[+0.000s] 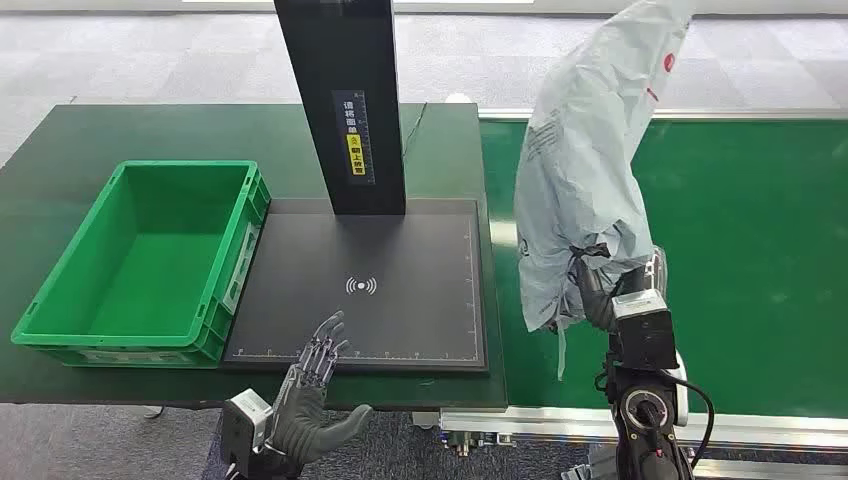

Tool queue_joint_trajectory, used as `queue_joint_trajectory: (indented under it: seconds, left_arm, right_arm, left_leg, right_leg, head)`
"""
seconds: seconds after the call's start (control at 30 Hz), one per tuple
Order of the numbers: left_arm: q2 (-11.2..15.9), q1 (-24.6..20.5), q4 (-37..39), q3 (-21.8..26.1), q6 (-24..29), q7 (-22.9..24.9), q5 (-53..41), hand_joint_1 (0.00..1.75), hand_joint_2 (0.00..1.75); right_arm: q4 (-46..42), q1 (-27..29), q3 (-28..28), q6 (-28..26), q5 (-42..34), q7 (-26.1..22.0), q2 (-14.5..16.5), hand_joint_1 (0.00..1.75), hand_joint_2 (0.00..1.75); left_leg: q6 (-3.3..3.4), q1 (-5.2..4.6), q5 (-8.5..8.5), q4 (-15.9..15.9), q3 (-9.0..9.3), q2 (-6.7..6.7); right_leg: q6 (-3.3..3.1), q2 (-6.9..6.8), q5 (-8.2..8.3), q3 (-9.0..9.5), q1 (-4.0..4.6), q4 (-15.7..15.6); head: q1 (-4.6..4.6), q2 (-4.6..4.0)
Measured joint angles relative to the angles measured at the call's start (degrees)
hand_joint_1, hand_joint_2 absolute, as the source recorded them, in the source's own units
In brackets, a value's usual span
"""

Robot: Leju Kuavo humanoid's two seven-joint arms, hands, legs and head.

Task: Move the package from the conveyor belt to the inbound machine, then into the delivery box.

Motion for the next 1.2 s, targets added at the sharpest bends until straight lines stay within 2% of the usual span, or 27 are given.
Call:
queue_joint_trajectory:
  seconds: [0.07,0.13,0.23,0.47,0.63,0.9,1.2]
  left_arm:
    - [0.0,-0.5,0.3,-0.1,-0.2,0.0,0.0,0.0,1.75]
    - [0.0,-1.4,0.9,-0.4,-0.6,-0.1,0.0,0.0,1.75]
    - [0.1,-2.2,1.5,-1.1,-0.8,-0.1,0.3,0.0,1.75]
    - [0.6,-2.5,2.0,-2.0,-0.4,0.9,1.5,0.0,1.75]
    - [1.0,-2.3,2.0,-2.0,0.3,1.4,2.0,0.0,1.75]
    - [1.3,-1.7,1.4,-1.9,0.3,2.7,2.4,0.0,1.75]
    - [1.5,-1.2,0.4,-1.8,0.8,3.1,2.3,0.0,1.75]
  right_arm:
    - [0.8,-1.4,1.4,2.6,-1.4,1.0,0.4,1.75,1.75]
    - [3.1,-4.3,4.4,6.7,-3.2,2.9,1.3,1.75,1.75]
    - [8.9,-8.6,9.6,9.6,-3.4,5.1,2.4,1.75,1.75]
    - [27.3,-18.0,23.2,10.4,3.8,8.5,4.2,1.75,1.75]
    - [37.0,-21.7,30.8,11.0,8.2,11.4,5.0,1.75,1.75]
    - [44.7,-26.7,37.2,14.4,11.6,15.0,4.6,1.75,1.75]
    - [46.4,-28.1,39.5,10.5,12.9,16.9,3.8,1.75,1.75]
  left_leg:
    - [-0.01,0.0,0.0,0.0,0.03,0.03]
    - [-0.03,0.02,0.03,0.0,0.07,0.05]
    - [-0.06,0.05,0.06,0.0,0.06,0.03]
    - [-0.06,0.05,0.06,0.0,0.0,0.02]
    - [-0.06,0.05,0.06,0.0,-0.01,-0.01]
    - [-0.06,0.05,0.06,0.0,0.02,-0.01]
    - [-0.06,0.05,0.06,0.0,0.02,-0.01]
  right_leg:
    - [-0.01,0.02,0.01,0.0,0.0,0.0]
    - [-0.02,0.04,0.02,0.01,0.02,0.0]
    - [-0.02,0.03,0.02,0.01,0.05,0.0]
    - [-0.01,0.02,0.0,-0.03,0.05,0.0]
    - [-0.01,0.0,0.0,-0.04,0.05,0.0]
    - [-0.01,0.0,0.0,-0.04,0.05,0.0]
    - [-0.01,0.0,0.01,-0.04,0.05,0.0]
  head:
    - [-0.01,0.0]
    - [-0.01,0.0]
    - [-0.01,0.0]
    - [0.0,0.0]
    - [-0.01,0.0]
    - [0.0,0.0]
    - [0.0,0.0]
